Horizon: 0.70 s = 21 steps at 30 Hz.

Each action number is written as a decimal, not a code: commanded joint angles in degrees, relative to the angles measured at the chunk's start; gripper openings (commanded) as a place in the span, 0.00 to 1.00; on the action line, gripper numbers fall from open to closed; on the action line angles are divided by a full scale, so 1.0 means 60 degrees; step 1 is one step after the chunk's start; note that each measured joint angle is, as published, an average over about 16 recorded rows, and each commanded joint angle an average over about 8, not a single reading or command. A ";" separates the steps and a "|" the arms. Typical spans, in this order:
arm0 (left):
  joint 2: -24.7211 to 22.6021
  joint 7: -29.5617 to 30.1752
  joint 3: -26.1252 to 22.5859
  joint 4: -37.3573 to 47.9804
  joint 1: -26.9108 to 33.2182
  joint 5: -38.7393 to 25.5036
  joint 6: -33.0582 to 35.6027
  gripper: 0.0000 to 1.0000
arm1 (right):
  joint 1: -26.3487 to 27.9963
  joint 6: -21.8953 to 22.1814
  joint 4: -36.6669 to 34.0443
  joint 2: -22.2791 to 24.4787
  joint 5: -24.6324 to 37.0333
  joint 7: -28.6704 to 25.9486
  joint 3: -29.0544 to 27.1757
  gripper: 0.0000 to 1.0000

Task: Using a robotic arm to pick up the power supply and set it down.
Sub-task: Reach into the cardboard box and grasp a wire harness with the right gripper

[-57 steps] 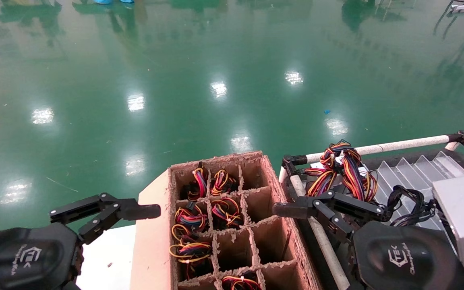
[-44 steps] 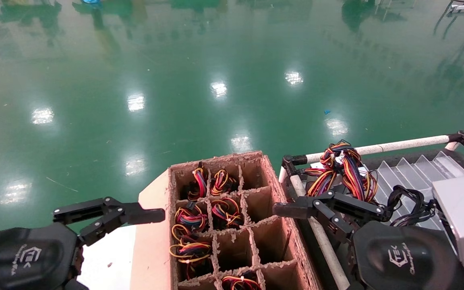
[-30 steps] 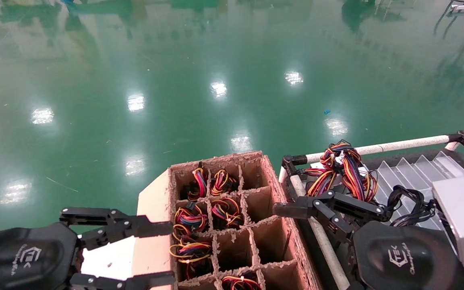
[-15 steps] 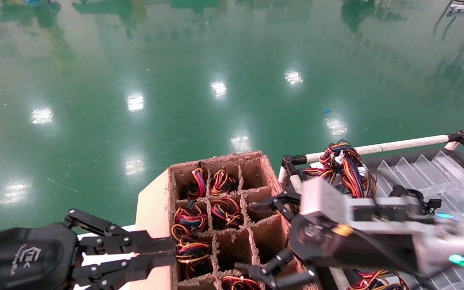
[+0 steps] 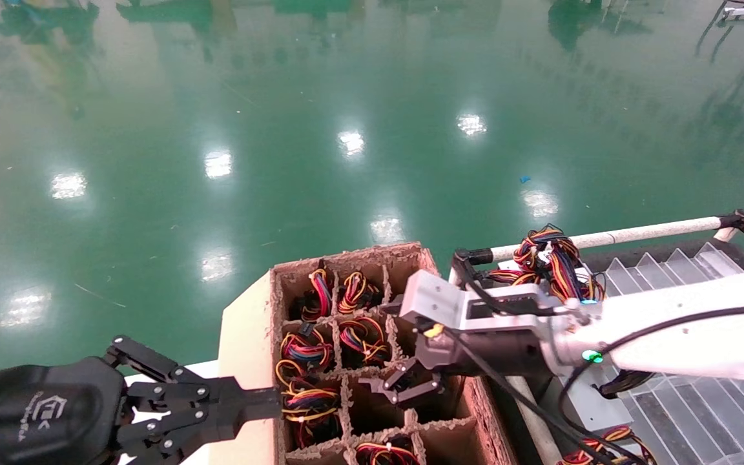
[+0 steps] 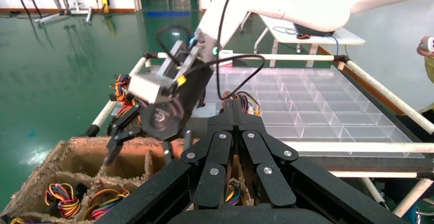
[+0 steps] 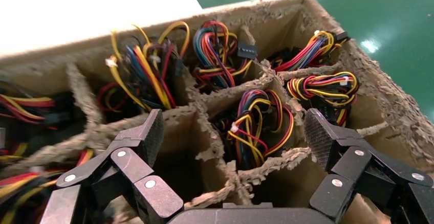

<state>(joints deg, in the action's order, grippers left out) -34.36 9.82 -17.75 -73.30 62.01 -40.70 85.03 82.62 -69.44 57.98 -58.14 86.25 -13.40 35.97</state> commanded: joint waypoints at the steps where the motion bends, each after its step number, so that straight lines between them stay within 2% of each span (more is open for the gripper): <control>1: 0.0000 0.0000 -0.0001 0.0000 0.0000 0.0001 0.0000 0.88 | 0.0157 0.0121 -0.0226 -0.0253 0.0283 0.0077 0.0137 0.00; 3: 0.0001 -0.0001 -0.0002 0.0000 0.0000 0.0001 -0.0001 0.97 | 0.0267 0.0188 -0.0352 -0.0435 0.0482 0.0123 0.0244 0.00; 5: 0.0001 -0.0001 -0.0002 0.0000 0.0001 0.0002 -0.0001 1.00 | 0.0351 0.0235 -0.0457 -0.0593 0.0622 0.0155 0.0325 0.00; 21: 0.0003 -0.0004 -0.0008 0.0000 0.0002 0.0006 -0.0004 1.00 | 0.0686 0.0477 -0.1168 -0.1169 0.1198 0.0369 0.0631 0.00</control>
<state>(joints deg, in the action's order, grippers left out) -34.34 9.80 -17.80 -73.30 62.02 -40.67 85.01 86.74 -66.58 50.98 -65.15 93.48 -11.20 39.78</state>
